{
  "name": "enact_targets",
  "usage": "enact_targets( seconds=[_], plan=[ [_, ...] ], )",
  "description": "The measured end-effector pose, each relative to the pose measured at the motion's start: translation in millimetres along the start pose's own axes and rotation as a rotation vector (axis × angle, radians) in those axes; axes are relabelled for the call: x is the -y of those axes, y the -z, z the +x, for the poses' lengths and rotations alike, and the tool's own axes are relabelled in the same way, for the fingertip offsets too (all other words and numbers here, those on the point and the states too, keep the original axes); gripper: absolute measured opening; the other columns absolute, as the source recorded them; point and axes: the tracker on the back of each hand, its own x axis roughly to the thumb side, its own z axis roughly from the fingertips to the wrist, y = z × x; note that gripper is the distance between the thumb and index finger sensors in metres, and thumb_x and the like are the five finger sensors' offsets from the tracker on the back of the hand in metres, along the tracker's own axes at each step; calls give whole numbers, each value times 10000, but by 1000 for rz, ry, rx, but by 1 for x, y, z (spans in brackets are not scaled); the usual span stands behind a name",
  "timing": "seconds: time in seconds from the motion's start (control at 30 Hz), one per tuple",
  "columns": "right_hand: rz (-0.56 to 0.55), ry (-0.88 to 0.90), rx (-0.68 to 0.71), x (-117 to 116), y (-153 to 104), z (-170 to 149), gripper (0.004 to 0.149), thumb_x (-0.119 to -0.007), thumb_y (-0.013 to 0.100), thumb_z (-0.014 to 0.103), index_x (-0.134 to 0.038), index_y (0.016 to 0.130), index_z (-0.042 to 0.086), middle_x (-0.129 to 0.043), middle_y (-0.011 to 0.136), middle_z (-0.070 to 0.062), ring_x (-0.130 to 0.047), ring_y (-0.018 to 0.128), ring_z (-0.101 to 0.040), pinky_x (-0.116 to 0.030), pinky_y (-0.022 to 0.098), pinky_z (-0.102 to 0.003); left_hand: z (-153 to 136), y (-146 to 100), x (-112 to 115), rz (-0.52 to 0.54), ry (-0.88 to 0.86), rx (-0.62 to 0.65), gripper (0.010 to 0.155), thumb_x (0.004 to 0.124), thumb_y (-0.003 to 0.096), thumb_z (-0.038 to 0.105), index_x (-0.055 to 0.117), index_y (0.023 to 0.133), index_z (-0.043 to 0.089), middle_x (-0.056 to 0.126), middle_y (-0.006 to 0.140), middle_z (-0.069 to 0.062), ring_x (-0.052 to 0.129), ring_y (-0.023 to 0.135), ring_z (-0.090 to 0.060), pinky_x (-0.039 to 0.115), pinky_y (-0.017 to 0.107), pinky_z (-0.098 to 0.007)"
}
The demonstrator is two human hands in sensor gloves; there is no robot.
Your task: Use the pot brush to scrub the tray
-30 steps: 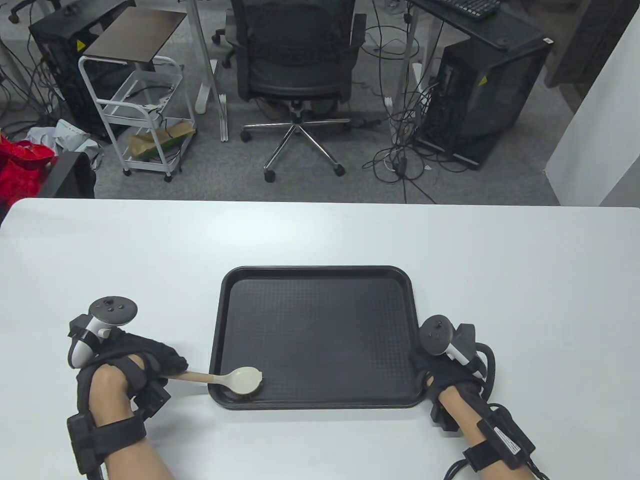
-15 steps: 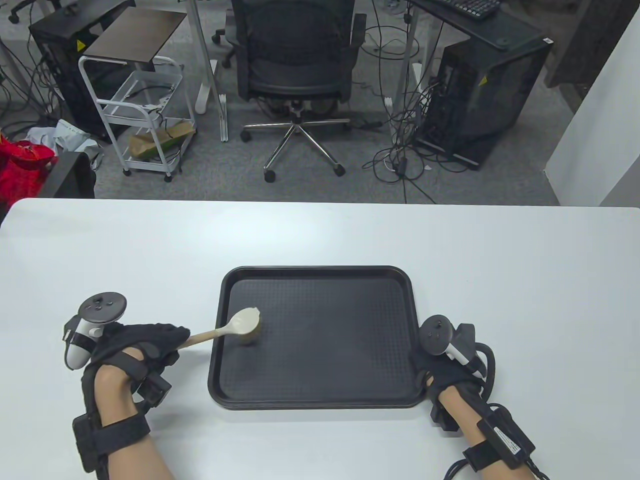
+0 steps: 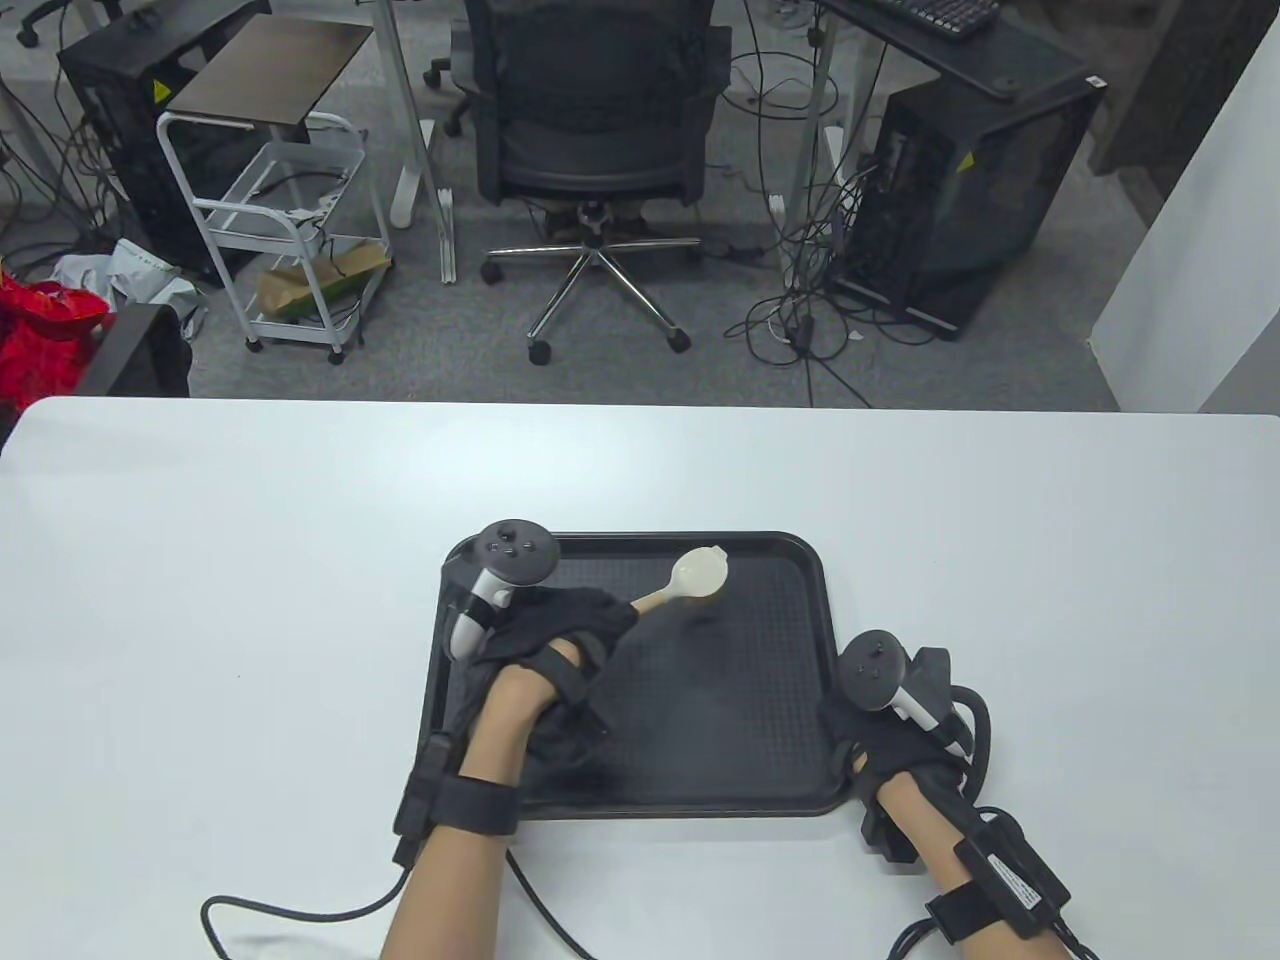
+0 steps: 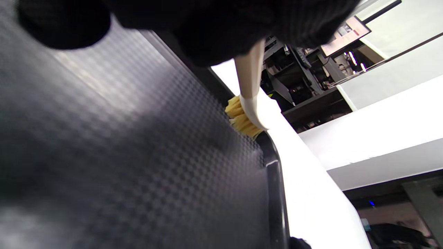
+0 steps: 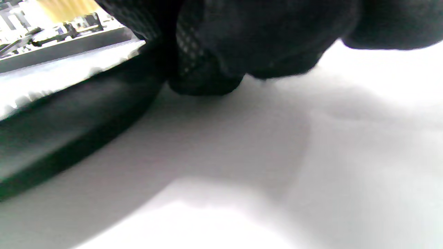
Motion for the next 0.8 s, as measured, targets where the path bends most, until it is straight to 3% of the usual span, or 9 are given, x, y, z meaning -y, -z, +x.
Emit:
enact_targets(
  seconds=[0.2,0.4,0.57,0.8],
  plan=[
    [-2,-4,0,0,0,0,609,-728,479,364,-536,969,58,-973,404,-40,-944,129,-228,-828,234,-451,34,23,43,23,65,-5,642,779,411,498,749,873,53,968,508,-2,932,156,-138,844,393,-487],
    [0,-1,1,0,0,0,610,-729,479,363,-535,969,57,-973,405,-40,-944,129,-228,-827,235,-452,55,31,68,55,79,-32,642,769,414,500,746,874,53,969,507,1,934,155,-138,846,391,-487],
    [-2,-2,2,0,0,0,610,-728,479,363,-534,970,57,-973,405,-41,-943,130,-227,-827,235,-452,61,32,79,113,95,-77,642,763,414,502,743,877,57,974,501,4,937,151,-142,846,390,-490],
    [-3,-4,1,0,0,0,608,-727,480,363,-534,969,59,-973,405,-40,-943,129,-229,-827,234,-452,60,28,74,172,161,-128,638,768,412,510,755,878,75,981,488,3,937,146,-150,844,394,-492]
  ],
)
